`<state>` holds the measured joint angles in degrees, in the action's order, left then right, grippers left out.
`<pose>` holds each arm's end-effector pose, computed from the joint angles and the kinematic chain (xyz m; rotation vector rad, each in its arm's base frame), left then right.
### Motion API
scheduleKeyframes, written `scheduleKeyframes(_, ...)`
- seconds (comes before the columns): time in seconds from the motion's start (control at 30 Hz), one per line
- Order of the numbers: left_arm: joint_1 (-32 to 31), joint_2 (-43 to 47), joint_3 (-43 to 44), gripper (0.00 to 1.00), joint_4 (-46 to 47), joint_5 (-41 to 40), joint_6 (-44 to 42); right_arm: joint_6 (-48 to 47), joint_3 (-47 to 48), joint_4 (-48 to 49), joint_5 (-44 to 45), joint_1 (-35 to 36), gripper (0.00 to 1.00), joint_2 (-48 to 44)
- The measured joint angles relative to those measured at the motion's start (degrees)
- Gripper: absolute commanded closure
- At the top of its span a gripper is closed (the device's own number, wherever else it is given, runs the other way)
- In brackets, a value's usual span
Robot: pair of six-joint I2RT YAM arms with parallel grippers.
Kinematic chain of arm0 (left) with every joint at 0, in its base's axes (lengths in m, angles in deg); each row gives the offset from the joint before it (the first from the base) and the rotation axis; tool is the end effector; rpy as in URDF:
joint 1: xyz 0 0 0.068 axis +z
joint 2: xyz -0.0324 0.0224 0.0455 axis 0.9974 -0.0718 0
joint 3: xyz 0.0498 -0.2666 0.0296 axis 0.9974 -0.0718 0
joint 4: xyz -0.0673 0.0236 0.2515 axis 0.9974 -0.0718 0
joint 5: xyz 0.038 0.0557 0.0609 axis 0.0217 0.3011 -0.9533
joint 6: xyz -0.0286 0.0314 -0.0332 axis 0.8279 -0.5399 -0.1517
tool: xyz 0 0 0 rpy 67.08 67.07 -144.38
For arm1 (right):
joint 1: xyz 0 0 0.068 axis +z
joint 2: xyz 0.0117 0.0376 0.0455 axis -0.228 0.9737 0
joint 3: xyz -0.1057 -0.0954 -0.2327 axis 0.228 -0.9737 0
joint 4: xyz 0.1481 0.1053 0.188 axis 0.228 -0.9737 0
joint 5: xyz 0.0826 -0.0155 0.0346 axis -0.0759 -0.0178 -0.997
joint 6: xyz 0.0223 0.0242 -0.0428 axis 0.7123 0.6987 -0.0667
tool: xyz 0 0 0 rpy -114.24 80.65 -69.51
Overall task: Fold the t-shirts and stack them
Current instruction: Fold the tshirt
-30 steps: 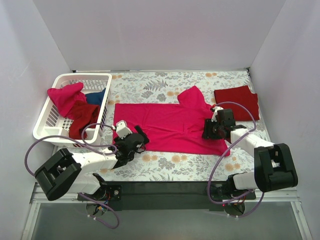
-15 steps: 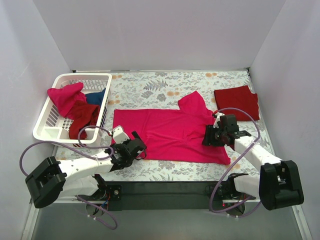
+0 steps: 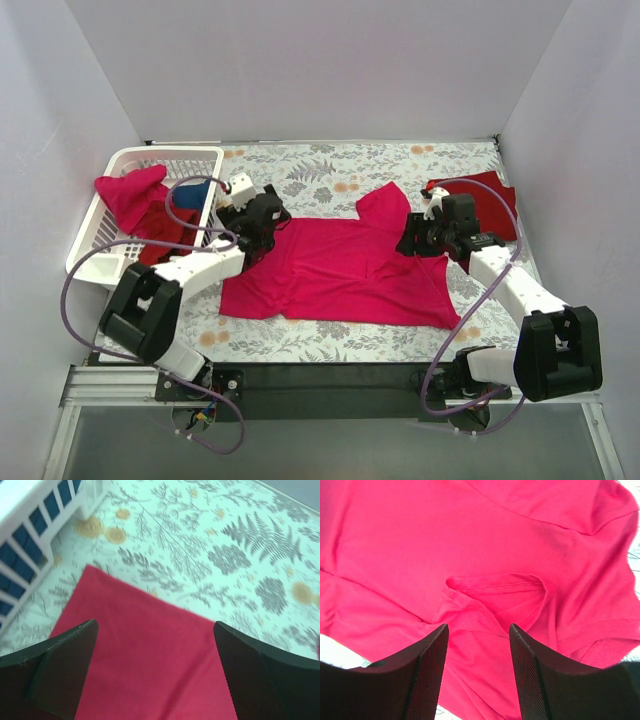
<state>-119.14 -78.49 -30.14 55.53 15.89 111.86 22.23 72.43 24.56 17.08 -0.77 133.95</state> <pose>0.2728 -0.1493 0.2205 -1.0928 1.7000 -0.3603 0.2577 0.0656 0.2347 -0.1501 2.3127 0.4953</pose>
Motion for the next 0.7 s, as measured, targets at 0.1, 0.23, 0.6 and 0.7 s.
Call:
scheduleKeyframes(0.1, 4.24, -6.38, 4.72, 0.08, 2.58, 1.03, -4.81, -0.07, -0.11, 0.46, -1.42, 0.00, 0.53, 0.24)
scheduleKeyframes(0.23, 8.68, -14.27, 10.88, 0.09, 3.63, 2.19, -8.07, -0.20, -1.25, 1.79, -2.71, 0.00, 0.53, 0.22)
scheduleKeyframes(0.6, 11.93, -24.57, 16.87, 0.12, 2.29, 2.49, -9.84, -0.70, -3.32, 3.82, -5.42, 0.00, 0.53, 0.79)
scheduleKeyframes(0.7, 11.89, -25.64, 17.09, 0.12, 2.10, 2.05, -8.96, -1.11, -3.34, 4.46, -6.21, 0.00, 0.53, 1.73)
